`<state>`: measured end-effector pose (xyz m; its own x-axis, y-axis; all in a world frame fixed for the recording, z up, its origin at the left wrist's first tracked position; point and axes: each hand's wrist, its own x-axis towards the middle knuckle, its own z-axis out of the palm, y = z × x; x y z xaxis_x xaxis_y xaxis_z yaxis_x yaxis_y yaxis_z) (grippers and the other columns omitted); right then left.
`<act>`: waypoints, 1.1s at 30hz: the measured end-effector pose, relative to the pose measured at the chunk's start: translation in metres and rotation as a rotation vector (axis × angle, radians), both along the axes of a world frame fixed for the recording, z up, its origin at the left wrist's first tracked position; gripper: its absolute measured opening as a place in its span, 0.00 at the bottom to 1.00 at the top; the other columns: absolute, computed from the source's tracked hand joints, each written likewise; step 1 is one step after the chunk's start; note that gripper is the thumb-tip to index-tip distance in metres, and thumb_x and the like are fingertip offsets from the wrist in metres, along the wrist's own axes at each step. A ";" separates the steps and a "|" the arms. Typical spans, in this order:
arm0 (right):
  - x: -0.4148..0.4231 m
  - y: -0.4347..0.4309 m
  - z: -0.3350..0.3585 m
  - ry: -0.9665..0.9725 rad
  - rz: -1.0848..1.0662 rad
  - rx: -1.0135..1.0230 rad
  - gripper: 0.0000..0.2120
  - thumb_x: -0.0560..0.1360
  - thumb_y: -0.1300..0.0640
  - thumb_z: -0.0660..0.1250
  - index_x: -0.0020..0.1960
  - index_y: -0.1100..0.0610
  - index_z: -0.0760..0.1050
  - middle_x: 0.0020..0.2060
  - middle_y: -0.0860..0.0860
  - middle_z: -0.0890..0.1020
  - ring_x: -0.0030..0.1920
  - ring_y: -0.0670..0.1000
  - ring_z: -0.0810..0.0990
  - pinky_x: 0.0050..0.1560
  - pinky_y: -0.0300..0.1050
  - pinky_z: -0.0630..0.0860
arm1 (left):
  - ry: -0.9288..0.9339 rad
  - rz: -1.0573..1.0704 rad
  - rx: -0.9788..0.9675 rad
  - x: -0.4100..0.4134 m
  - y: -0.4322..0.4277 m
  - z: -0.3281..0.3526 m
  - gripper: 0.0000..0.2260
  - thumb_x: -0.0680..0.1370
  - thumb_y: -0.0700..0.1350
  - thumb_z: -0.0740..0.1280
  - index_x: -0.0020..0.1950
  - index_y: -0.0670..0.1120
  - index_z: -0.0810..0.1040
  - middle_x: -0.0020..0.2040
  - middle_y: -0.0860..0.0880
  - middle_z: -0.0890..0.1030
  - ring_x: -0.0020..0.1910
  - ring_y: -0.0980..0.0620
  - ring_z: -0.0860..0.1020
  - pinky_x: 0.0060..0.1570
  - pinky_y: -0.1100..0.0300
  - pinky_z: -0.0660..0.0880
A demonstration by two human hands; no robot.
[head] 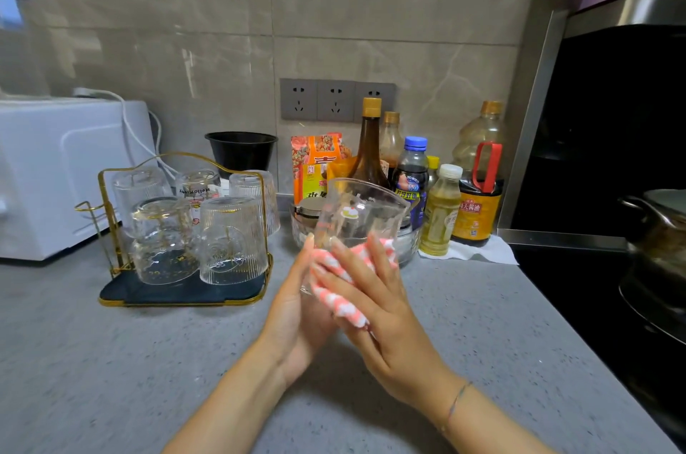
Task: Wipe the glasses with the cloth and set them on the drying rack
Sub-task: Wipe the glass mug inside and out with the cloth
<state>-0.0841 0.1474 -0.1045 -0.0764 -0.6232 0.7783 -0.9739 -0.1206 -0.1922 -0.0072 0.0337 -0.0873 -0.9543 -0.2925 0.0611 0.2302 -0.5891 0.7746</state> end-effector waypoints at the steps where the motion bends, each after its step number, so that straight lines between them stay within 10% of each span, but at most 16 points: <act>1: 0.000 -0.001 0.000 0.021 -0.013 0.000 0.22 0.81 0.56 0.55 0.74 0.50 0.62 0.77 0.43 0.55 0.78 0.53 0.44 0.76 0.48 0.42 | 0.016 -0.024 -0.018 0.000 0.001 0.000 0.28 0.73 0.63 0.58 0.59 0.44 0.82 0.62 0.42 0.80 0.62 0.46 0.79 0.59 0.52 0.75; 7: -0.006 0.001 0.006 0.039 -0.022 -0.022 0.22 0.80 0.59 0.54 0.74 0.54 0.62 0.76 0.44 0.57 0.78 0.53 0.47 0.76 0.48 0.43 | -0.026 0.061 -0.091 -0.002 0.003 -0.003 0.28 0.75 0.62 0.59 0.69 0.47 0.74 0.65 0.45 0.79 0.66 0.44 0.75 0.52 0.54 0.79; 11: -0.015 0.004 0.010 0.000 -0.040 -0.057 0.21 0.81 0.58 0.54 0.74 0.52 0.63 0.76 0.42 0.57 0.78 0.53 0.47 0.76 0.47 0.43 | -0.020 0.042 -0.101 -0.003 0.005 -0.006 0.22 0.74 0.58 0.62 0.62 0.48 0.80 0.53 0.45 0.84 0.45 0.51 0.82 0.47 0.54 0.79; 14: -0.020 0.007 0.021 -0.081 -0.059 -0.143 0.20 0.83 0.49 0.48 0.75 0.48 0.60 0.76 0.44 0.58 0.78 0.53 0.47 0.76 0.48 0.44 | -0.058 0.024 -0.125 0.000 0.008 -0.006 0.24 0.72 0.59 0.66 0.65 0.50 0.77 0.58 0.42 0.82 0.55 0.45 0.79 0.59 0.45 0.73; 18: -0.029 0.013 0.031 -0.294 -0.105 -0.276 0.25 0.82 0.45 0.48 0.77 0.51 0.54 0.77 0.46 0.56 0.78 0.49 0.45 0.76 0.58 0.47 | -0.077 -0.039 -0.110 0.000 0.011 -0.006 0.29 0.69 0.61 0.70 0.67 0.51 0.76 0.62 0.38 0.79 0.57 0.41 0.79 0.51 0.47 0.79; 25: 0.000 0.007 0.023 -0.253 0.094 -0.104 0.22 0.81 0.46 0.50 0.72 0.29 0.51 0.75 0.32 0.52 0.77 0.45 0.45 0.76 0.45 0.44 | -0.013 0.000 0.002 -0.001 0.007 -0.004 0.23 0.74 0.61 0.62 0.60 0.48 0.81 0.58 0.41 0.81 0.51 0.45 0.80 0.54 0.49 0.76; 33: 0.002 0.004 0.012 -0.124 0.054 -0.004 0.21 0.82 0.49 0.49 0.73 0.52 0.65 0.77 0.43 0.56 0.78 0.52 0.47 0.76 0.44 0.45 | 0.027 -0.062 0.040 0.005 -0.001 0.000 0.28 0.69 0.60 0.66 0.60 0.43 0.82 0.58 0.40 0.81 0.53 0.45 0.78 0.68 0.48 0.67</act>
